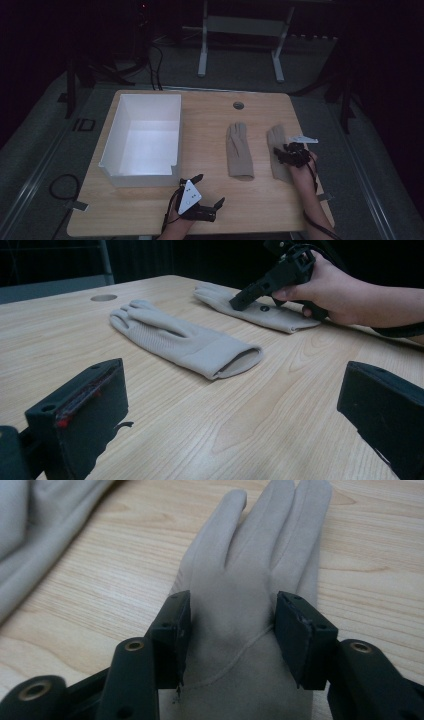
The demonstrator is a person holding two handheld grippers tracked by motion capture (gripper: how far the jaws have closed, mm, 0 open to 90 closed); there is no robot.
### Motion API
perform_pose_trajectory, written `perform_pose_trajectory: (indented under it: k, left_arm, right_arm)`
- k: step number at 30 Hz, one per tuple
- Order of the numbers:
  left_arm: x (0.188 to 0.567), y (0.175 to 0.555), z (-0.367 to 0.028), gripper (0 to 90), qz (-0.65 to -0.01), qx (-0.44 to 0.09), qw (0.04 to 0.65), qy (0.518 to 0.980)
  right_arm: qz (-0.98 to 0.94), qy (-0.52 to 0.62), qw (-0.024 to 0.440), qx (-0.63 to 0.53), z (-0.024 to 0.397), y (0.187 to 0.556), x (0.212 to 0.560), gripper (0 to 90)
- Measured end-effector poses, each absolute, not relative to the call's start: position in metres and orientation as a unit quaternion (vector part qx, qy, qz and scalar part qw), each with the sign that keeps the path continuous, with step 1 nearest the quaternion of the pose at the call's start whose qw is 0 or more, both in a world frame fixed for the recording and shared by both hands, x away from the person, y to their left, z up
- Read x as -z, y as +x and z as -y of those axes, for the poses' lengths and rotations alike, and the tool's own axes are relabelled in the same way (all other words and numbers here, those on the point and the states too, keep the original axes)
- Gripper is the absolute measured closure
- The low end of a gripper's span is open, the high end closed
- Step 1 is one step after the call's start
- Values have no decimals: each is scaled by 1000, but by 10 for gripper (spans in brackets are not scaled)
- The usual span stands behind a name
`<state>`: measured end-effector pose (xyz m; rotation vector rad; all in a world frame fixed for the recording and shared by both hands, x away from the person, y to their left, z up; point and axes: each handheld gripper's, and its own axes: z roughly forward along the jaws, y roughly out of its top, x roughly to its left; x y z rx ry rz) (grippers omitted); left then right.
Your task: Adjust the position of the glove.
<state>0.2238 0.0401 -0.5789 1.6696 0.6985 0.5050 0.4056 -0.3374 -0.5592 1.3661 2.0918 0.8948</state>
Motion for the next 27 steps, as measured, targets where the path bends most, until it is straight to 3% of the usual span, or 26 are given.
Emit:
perform_pose_trajectory:
  k: [5, 8, 15, 27]
  left_arm:
    - [579, 223, -40, 2, -300, -218, 590, 717]
    - [579, 224, -40, 2, -300, -218, 590, 717]
    - [579, 224, -40, 2, -303, -216, 590, 716]
    - [579, 224, -40, 2, -303, -217, 590, 716]
  right_arm:
    - [-763, 505, 237, -328, 333, 404, 559, 703]
    - [-757, 511, 239, -330, 330, 403, 559, 749]
    - [-725, 547, 230, -350, 334, 401, 547, 766]
    - [-692, 549, 264, -387, 319, 396, 480, 766]
